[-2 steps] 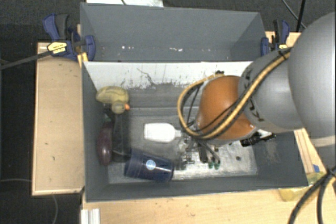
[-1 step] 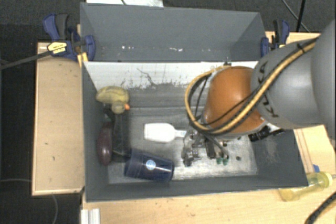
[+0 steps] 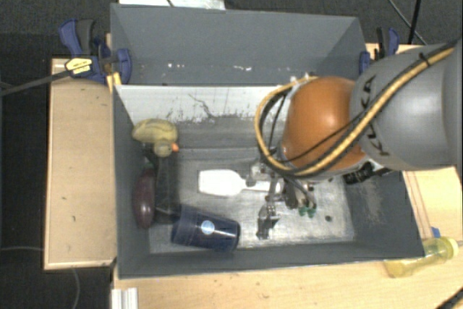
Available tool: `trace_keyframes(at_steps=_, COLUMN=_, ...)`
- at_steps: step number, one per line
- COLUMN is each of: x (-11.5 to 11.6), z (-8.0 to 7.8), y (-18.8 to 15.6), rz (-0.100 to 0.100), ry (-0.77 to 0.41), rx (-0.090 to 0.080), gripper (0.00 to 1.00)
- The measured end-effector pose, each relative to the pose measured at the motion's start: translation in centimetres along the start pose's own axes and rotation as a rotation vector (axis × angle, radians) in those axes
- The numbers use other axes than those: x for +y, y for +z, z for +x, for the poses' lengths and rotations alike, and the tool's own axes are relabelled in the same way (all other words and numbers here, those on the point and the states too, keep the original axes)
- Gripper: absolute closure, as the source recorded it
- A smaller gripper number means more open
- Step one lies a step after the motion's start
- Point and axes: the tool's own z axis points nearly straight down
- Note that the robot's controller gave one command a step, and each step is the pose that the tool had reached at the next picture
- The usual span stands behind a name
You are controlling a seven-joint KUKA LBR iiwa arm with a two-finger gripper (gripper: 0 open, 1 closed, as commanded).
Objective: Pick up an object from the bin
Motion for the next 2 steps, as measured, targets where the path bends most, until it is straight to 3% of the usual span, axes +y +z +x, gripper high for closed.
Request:
trace_keyframes(at_steps=1, x=0.3, z=-0.2, y=1.0, rz=0.0, ry=-0.002, rx=0.002, gripper=0.0)
trace_keyframes(at_steps=2, x=4.7, z=-4.7, y=6.9, rz=0.001, ry=0.175, rx=-0.005, gripper=1.0)
